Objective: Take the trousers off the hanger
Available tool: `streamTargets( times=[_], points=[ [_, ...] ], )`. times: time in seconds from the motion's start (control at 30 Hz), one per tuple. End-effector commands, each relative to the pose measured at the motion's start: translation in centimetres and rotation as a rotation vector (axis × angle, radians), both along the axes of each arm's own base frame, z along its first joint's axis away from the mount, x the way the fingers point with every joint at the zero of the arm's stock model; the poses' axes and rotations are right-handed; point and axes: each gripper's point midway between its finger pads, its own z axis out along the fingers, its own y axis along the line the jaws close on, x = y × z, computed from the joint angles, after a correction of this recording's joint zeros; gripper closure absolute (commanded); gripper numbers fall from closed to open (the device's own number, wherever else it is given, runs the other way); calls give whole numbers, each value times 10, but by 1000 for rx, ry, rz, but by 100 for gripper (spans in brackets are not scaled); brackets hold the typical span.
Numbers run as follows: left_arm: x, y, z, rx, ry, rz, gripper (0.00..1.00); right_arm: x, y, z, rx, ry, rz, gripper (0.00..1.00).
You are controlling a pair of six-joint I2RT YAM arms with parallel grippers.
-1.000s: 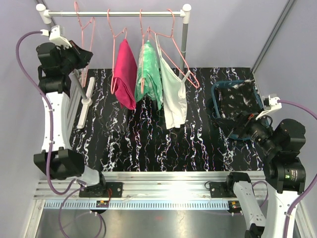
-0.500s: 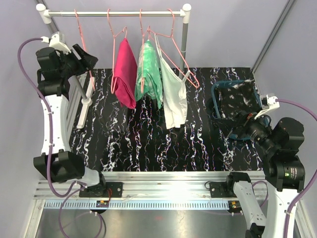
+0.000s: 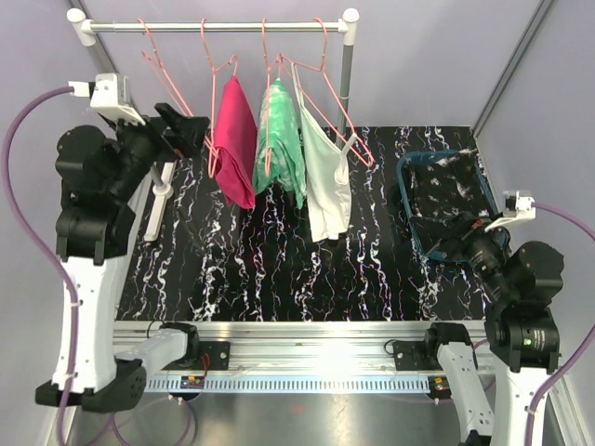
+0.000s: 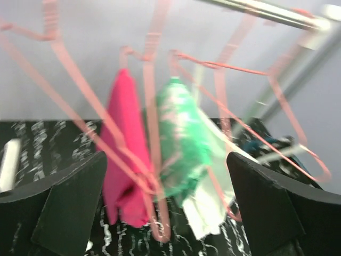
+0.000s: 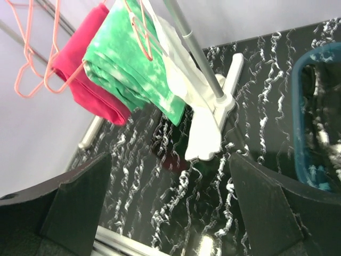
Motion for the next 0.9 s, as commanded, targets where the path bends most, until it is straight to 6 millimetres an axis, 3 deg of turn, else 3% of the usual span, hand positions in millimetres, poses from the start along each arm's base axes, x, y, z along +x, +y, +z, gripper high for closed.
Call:
streamTargets(
  times=[0.0,0.3,0.37,0.53,0.63,0.87],
  points=[
    [-5,-12,2,60,-21,50,1,1,-1,18,111,-106,-34,1],
    [38,-25,-22,170,39,131,4,-9,0,0,104,-44,-31,0],
    [56,-22,-33,205,79,173,6,-10,0,0,102,-48,-29,1],
    [77,-12,-45,243,111,256,13,-13,1,-3,95,-47,-23,1],
    [83,-19,-51,250,113,225,24,-13,1,-4,92,-42,-22,0],
    [95,-35,-71,250,167,158,63,-13,1,-6,89,-40,-22,0]
  ],
)
